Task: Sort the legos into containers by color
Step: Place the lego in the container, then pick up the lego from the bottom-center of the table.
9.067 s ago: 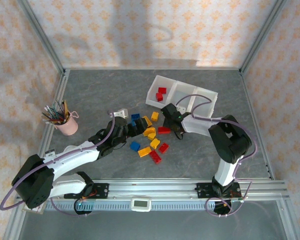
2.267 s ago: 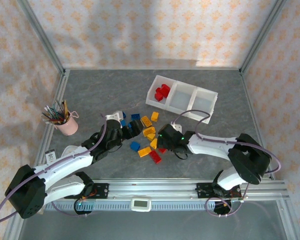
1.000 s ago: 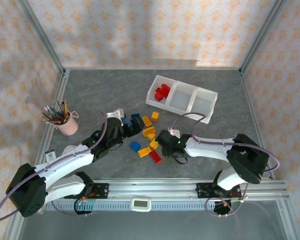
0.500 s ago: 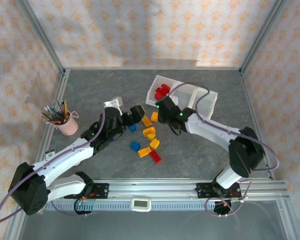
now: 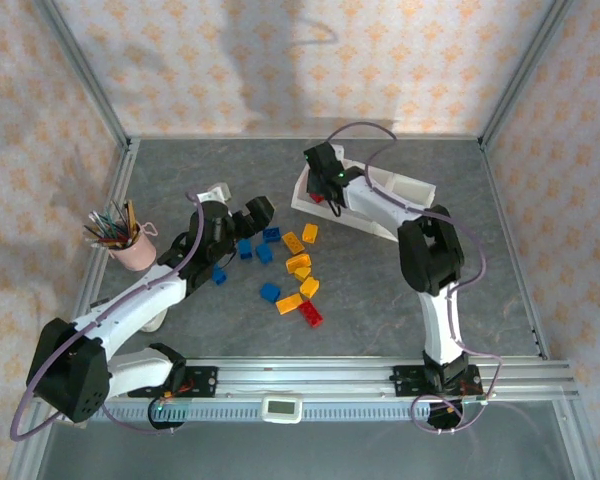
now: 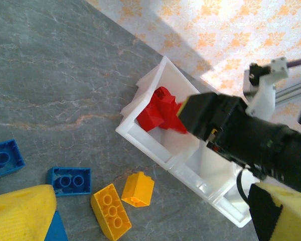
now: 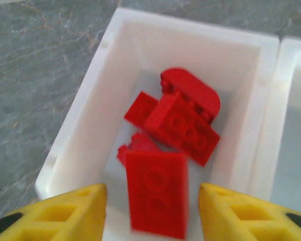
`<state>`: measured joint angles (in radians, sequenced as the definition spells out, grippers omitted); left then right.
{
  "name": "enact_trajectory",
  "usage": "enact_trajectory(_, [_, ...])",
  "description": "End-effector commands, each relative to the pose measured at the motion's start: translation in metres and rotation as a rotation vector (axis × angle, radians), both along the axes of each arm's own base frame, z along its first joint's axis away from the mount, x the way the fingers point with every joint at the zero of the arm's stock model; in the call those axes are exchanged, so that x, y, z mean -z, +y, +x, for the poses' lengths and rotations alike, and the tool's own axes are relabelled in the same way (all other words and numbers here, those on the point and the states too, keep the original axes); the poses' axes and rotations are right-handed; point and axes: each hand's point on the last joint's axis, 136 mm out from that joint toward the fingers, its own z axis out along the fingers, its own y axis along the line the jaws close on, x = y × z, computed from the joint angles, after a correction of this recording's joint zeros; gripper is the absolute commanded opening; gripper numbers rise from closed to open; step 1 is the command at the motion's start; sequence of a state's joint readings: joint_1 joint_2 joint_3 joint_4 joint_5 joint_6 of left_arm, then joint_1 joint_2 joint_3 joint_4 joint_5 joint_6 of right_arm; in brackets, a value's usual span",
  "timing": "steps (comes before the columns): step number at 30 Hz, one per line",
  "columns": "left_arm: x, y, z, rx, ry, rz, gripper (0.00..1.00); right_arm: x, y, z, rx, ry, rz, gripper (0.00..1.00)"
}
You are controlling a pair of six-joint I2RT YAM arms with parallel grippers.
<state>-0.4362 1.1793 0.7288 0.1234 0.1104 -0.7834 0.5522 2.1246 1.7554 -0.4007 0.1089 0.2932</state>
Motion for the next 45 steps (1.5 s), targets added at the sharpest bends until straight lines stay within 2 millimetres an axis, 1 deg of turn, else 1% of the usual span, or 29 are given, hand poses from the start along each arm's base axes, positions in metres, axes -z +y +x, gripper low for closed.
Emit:
enact_trajectory(1, [-0.018,-0.006,0.007,0.028,-0.045,-0.007,0.99,-0.017,0.001,0.006,-0.022,-0.02,-0.033,0.59])
enact_trajectory(3, [-0.017,-0.005,0.007,0.027,-0.043,-0.001,0.99,-0.024,0.003,0.002,-0.039,-0.026,-0.015,0.61])
enact_trajectory(6, [-0.016,-0.005,0.005,0.032,-0.038,0.0,0.99,-0.035,0.004,-0.014,-0.062,-0.029,0.006,0.61])
enact_trajectory(8, [-0.015,-0.007,0.002,0.048,-0.032,-0.005,0.99,-0.037,0.003,-0.031,-0.072,-0.026,0.005,0.61])
enact_trajectory(11, [-0.008,-0.007,-0.006,0.062,-0.006,-0.007,0.99,-0.035,0.001,-0.065,-0.102,-0.01,0.013,0.62])
enact_trajectory(13, [-0.002,-0.007,-0.015,0.073,0.008,-0.007,0.99,-0.032,0.0,-0.092,-0.134,0.01,0.038,0.64])
enact_trajectory(16, [0.01,-0.008,-0.032,0.103,0.039,0.008,0.99,-0.023,-0.003,-0.13,-0.166,0.042,0.046,0.66])
enact_trajectory(18, [0.019,-0.003,-0.042,0.097,0.071,0.032,0.99,-0.017,-0.004,-0.154,-0.189,0.068,0.039,0.66])
enact_trajectory(21, [0.024,0.004,-0.057,0.083,0.078,0.035,0.99,-0.009,0.0,-0.189,-0.245,0.099,0.034,0.68])
enact_trajectory(23, [0.026,0.003,-0.064,0.092,0.081,0.027,0.99,-0.001,0.002,-0.211,-0.281,0.125,0.031,0.7])
enact_trajectory(27, [0.033,-0.006,-0.077,0.13,0.115,0.053,0.99,0.014,-0.002,-0.25,-0.325,0.163,0.003,0.72])
enact_trajectory(30, [0.041,-0.016,-0.084,0.164,0.14,0.071,0.99,0.026,0.005,-0.28,-0.38,0.19,0.006,0.74])
enact_trajectory(33, [0.049,-0.022,-0.091,0.174,0.161,0.072,0.99,0.039,0.015,-0.306,-0.437,0.215,0.004,0.77])
enact_trajectory(37, [0.059,-0.016,-0.096,0.138,0.177,0.056,0.99,0.058,0.024,-0.329,-0.474,0.243,-0.003,0.79])
enact_trajectory(42, [0.06,-0.01,-0.099,0.113,0.169,0.039,0.99,0.076,0.032,-0.338,-0.497,0.254,-0.067,0.79])
enact_trajectory(45, [0.06,-0.008,-0.099,0.102,0.169,0.045,0.99,0.083,0.036,-0.337,-0.508,0.257,-0.093,0.75])
